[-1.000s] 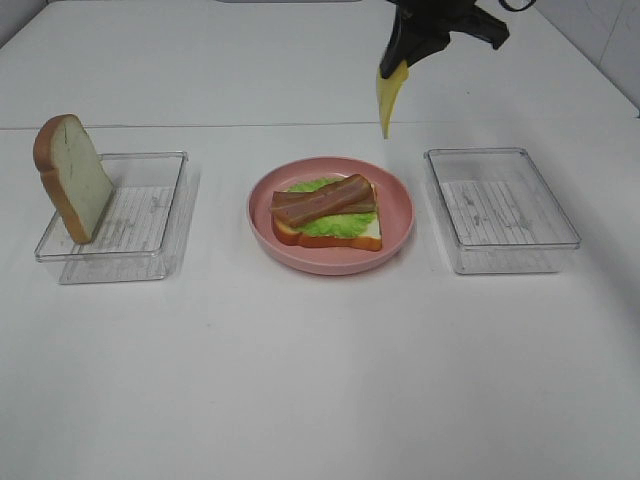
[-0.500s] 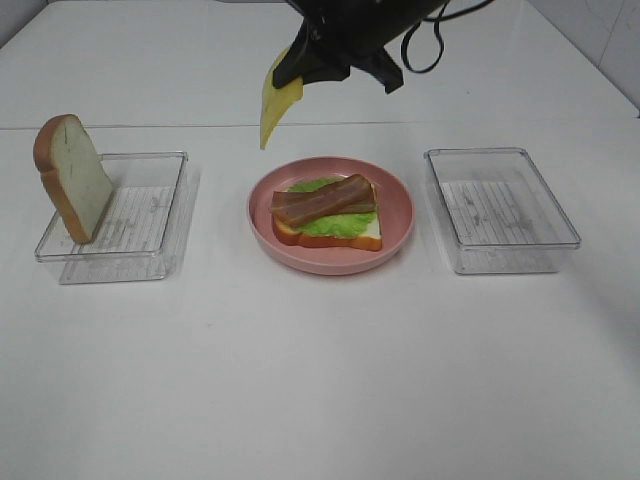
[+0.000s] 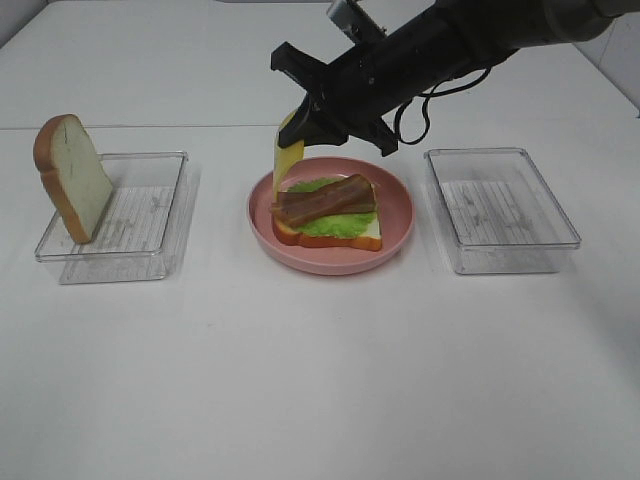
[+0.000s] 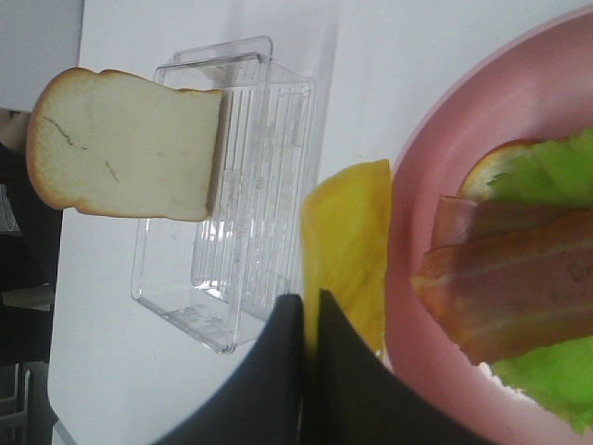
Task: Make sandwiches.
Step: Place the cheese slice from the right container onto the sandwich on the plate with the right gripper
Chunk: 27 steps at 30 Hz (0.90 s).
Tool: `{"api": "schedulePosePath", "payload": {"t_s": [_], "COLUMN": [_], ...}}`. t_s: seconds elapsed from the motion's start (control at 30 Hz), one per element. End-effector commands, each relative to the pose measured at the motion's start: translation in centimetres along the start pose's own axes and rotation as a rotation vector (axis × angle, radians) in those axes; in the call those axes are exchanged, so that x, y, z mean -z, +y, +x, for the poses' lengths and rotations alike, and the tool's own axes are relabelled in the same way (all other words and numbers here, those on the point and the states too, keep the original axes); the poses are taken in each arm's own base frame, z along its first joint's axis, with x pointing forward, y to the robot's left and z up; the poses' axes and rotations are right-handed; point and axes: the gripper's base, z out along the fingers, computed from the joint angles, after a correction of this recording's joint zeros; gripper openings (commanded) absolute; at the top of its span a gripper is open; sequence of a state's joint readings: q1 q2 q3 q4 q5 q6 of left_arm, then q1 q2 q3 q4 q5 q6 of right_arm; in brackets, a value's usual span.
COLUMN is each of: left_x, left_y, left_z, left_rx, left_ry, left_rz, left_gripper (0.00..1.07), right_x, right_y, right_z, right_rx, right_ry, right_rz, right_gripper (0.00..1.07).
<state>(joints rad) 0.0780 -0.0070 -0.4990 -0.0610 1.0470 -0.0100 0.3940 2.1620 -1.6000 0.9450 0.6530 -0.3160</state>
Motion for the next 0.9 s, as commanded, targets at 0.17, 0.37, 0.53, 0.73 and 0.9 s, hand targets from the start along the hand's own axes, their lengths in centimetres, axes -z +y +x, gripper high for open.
{"api": "schedulePosePath", "payload": {"t_s": [0.17,0.37,0.53,0.73,0.9], "left_x": [0.2,0.2,0.2,0.2,0.2], "left_y": [0.0,0.0,0.0,0.0,0.0], "left_z": [0.0,0.0,0.0,0.0,0.0], "left_rx": [0.001,0.001,0.001,0.001,0.001], "left_ry": [-0.030,-0.030,-0.030,-0.030,-0.030], "left_rz": [0.000,0.000,0.000,0.000,0.000], "left_gripper": [0.88,0.88,0.88,0.88,0.88], "right_x": [-0.1,0.1,-0.2,-1.8,-2.1], "right_y": [-3.1,-2.8,-2.8,-4.1,-4.5], "right_z": [-0.7,-0.8,-0.7,0.0,0.1], "right_rx": [-0.060,-0.110,-0.119,-0.153,-0.154], "right_ry": [-0.003,0.007,0.011,0.061,0.065], "right_rz": [0.023,-0.030,-0.060,-0.056,-0.046], "right_gripper": [0.00,0.00,0.00,0.00,0.00]}}
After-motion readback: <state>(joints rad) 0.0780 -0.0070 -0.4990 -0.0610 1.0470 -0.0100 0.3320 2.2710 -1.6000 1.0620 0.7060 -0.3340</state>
